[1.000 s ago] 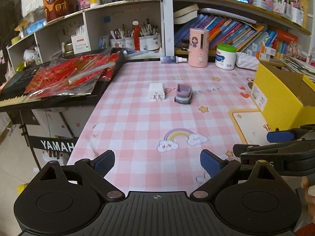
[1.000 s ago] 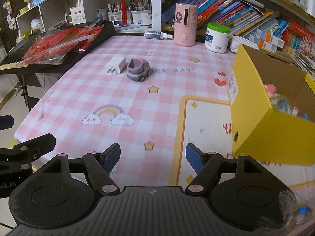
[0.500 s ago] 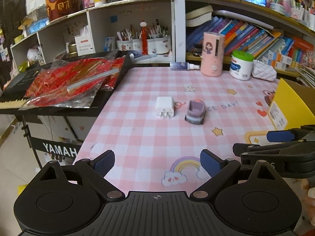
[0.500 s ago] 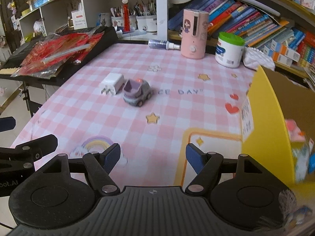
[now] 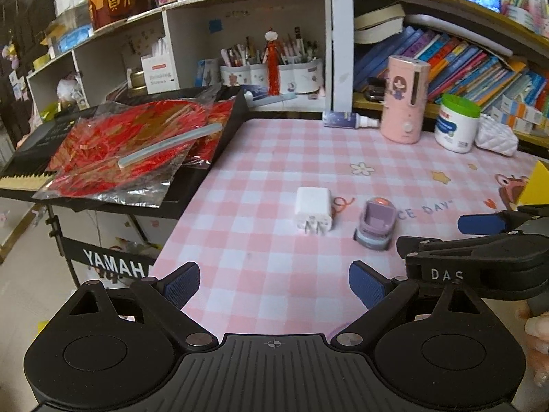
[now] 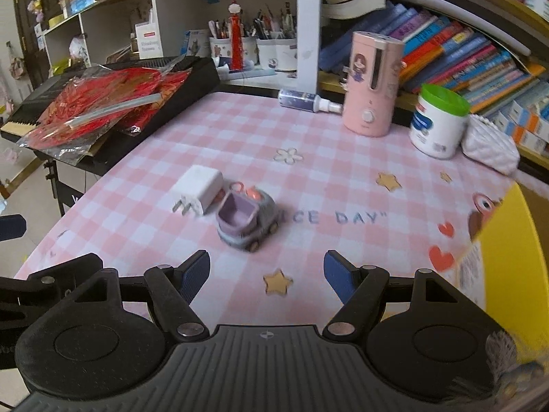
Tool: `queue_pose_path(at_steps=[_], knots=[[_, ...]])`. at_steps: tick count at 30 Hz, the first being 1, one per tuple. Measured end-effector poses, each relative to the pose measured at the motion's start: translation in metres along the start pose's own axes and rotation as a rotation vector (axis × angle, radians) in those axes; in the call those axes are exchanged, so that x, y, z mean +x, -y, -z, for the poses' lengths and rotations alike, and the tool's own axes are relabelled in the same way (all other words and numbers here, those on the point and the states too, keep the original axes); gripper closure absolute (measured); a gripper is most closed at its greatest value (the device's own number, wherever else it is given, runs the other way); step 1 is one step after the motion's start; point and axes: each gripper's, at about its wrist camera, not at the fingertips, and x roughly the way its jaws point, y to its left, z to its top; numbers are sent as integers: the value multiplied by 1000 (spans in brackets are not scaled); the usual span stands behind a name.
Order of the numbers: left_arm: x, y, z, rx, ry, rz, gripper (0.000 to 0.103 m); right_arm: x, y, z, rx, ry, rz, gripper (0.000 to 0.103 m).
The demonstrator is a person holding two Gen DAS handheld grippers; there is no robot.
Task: Organize objects
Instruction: 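Grasp the grey-purple toy car with the right gripper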
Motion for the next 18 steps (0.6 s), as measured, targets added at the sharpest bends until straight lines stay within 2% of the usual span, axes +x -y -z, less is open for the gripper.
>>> queue_pose_path(at_steps=[3, 10, 18], knots=[[10, -3, -6, -6, -5, -15, 8, 16, -2, -7, -27, 0, -8, 31], [28, -12, -13, -31, -29, -49, 8, 54, -7, -19, -77, 1, -43, 24], [43, -14, -18, -33, -52, -58, 8, 86, -12, -26, -94, -6, -58, 25]])
